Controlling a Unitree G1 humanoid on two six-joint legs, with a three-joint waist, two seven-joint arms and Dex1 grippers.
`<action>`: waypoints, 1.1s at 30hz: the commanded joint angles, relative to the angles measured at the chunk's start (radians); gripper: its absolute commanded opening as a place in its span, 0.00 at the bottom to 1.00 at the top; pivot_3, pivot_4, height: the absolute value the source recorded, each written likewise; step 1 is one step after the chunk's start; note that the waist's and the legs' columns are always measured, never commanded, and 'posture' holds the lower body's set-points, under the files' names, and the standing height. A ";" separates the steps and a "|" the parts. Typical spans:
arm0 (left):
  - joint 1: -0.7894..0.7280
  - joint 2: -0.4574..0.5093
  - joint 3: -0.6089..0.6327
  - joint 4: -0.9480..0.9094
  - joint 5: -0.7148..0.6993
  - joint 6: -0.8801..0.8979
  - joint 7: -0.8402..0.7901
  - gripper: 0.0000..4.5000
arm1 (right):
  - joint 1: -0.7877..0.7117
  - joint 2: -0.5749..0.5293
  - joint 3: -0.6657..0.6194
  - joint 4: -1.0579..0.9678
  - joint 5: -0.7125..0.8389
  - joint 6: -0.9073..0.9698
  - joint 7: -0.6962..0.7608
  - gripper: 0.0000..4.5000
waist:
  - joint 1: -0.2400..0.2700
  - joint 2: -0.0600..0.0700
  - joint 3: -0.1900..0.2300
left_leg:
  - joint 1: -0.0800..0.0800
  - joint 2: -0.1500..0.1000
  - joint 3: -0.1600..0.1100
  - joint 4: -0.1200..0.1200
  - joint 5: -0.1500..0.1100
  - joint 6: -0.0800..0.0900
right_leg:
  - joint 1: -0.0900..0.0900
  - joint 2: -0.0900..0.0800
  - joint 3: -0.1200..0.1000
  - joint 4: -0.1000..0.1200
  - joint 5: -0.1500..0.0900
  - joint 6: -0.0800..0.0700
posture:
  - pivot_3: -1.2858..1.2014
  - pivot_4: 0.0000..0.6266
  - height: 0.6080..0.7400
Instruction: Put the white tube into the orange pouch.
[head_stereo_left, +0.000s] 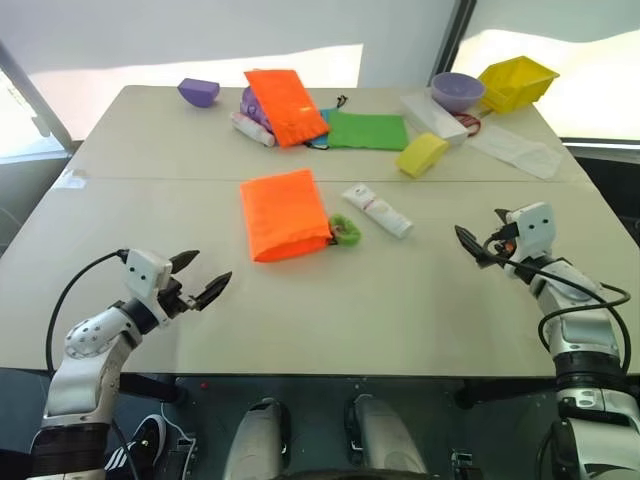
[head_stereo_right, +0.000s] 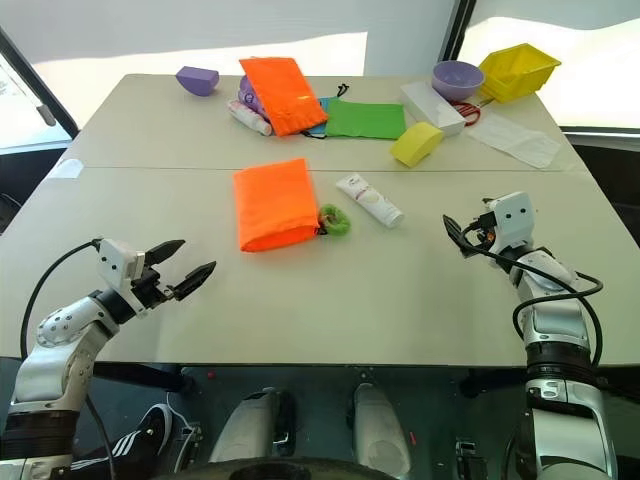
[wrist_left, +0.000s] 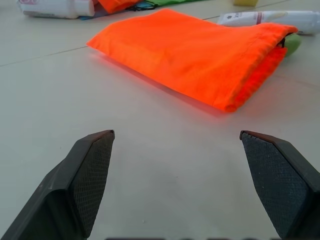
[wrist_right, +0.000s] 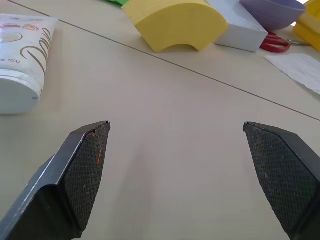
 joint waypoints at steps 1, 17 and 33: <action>0.000 -0.004 0.012 -0.015 0.004 -0.039 0.006 0.96 | -0.016 -0.009 -0.010 -0.013 -0.001 -0.021 -0.009 0.99 | 0.000 0.000 0.000 | 0.000 0.000 0.000 0.000 0.000 0.000 | 0.000 0.000 0.000 0.000 0.000 0.000 | 0.52 0.24 1.00; -0.006 -0.010 -0.016 0.001 0.013 -0.109 -0.029 0.96 | -0.009 -0.008 0.001 -0.023 -0.019 -0.034 -0.012 0.99 | 0.000 0.000 0.000 | 0.000 0.000 0.000 0.000 0.000 0.000 | 0.000 -0.001 0.000 0.000 0.000 0.000 | 0.52 0.24 1.00; -0.213 -0.081 -0.256 0.005 0.275 -0.145 0.108 0.96 | 0.145 0.008 0.224 -0.570 0.083 0.108 0.256 0.99 | 0.000 0.000 0.000 | -0.001 0.000 0.001 0.000 0.000 0.000 | 0.000 0.000 0.000 -0.001 0.000 0.001 | 0.52 0.24 1.00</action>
